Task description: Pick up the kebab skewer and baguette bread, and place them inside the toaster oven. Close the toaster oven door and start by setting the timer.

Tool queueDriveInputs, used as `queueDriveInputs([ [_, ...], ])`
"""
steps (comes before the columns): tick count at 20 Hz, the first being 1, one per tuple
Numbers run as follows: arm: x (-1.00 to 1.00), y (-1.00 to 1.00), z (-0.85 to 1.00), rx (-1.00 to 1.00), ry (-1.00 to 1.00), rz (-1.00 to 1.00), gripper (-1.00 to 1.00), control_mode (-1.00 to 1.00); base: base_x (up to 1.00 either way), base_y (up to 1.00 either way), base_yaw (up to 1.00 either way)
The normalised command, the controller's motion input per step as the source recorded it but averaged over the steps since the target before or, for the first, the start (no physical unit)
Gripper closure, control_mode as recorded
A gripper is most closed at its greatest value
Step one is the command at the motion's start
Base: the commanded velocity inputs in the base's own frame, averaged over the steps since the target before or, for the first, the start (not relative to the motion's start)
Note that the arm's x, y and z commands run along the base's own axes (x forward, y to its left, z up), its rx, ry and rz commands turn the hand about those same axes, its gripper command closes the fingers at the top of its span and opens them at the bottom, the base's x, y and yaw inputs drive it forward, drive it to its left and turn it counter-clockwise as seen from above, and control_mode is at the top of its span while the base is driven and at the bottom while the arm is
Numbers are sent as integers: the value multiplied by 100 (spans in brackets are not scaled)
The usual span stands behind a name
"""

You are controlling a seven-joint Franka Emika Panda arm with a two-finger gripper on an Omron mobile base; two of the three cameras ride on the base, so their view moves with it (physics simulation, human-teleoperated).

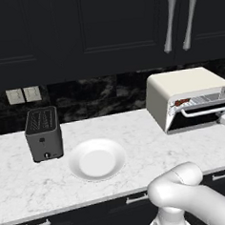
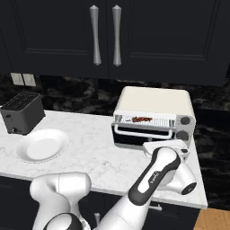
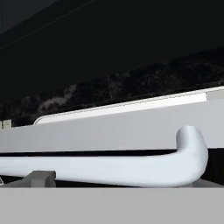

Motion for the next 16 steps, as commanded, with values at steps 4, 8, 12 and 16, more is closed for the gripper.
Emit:
queueDriveInputs([
  [4,30,9,36,0,0,-5,-100,-100,0,0,0],
  [8,33,12,33,0,0,-5,-100,-100,0,0,0],
  [12,31,11,35,0,0,-5,-100,-100,0,0,0],
  [16,18,3,28,0,0,-5,-100,-100,0,0,0],
])
